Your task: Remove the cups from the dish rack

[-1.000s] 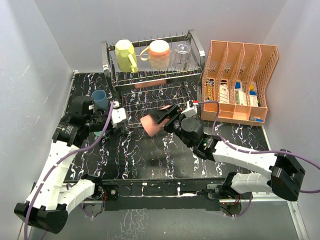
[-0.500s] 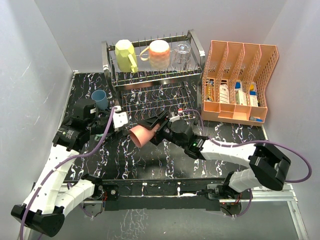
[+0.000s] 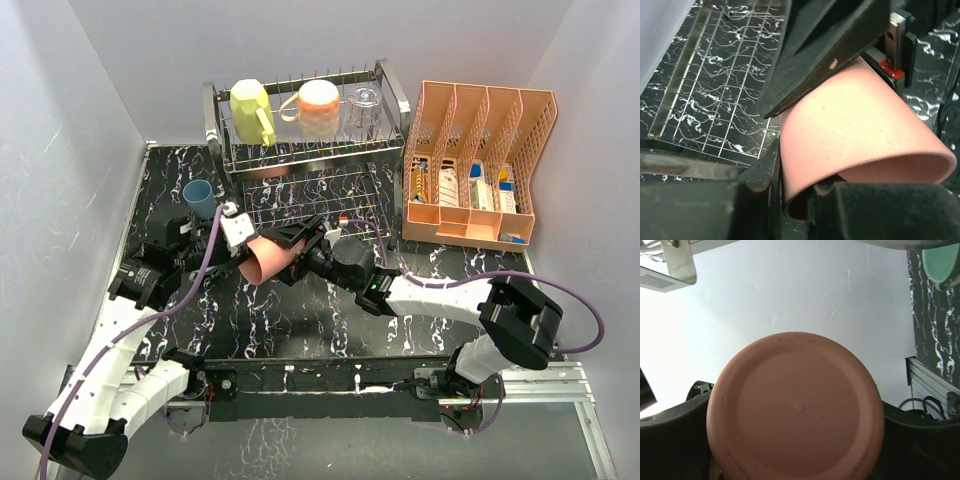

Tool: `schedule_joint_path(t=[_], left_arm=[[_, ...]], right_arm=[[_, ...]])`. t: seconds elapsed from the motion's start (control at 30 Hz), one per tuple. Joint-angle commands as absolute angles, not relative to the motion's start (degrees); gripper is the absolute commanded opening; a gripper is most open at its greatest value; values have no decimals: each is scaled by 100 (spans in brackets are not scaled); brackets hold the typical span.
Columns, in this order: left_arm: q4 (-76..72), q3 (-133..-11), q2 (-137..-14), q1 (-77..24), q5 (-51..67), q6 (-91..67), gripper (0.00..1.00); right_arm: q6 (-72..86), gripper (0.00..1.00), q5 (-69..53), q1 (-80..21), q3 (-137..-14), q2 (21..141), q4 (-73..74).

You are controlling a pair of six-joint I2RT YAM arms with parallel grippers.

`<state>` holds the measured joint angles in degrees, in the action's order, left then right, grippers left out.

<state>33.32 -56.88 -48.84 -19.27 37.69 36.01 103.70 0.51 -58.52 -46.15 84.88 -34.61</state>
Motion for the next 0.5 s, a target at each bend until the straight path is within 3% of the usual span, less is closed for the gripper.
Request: schedule_joint_path(t=[0.0,0.03,0.07,0.3,0.47], left_arm=[[3027,-5670,-4834,-1951,3697,3183,0],[3055,-5700,-4861,-1951,3726,3140,0],[3112,-5745,-4923,-1953,3755,3116,0],[3994,-6513,-5837,-1986,3668,3018,0],[4506,-6998,-6516,-2320,3160,3373,0]], right_arm=[[10068,81,15,-5905,-4674,8180,-3697],[9932,95,51,-5839,-4611,8064,-3476],[9742,98,79,-5754,-4541,7952,-3268],[8405,98,140,-4562,-3787,6951,-1356],[7393,98,831,-3653,-3284,5642,136]])
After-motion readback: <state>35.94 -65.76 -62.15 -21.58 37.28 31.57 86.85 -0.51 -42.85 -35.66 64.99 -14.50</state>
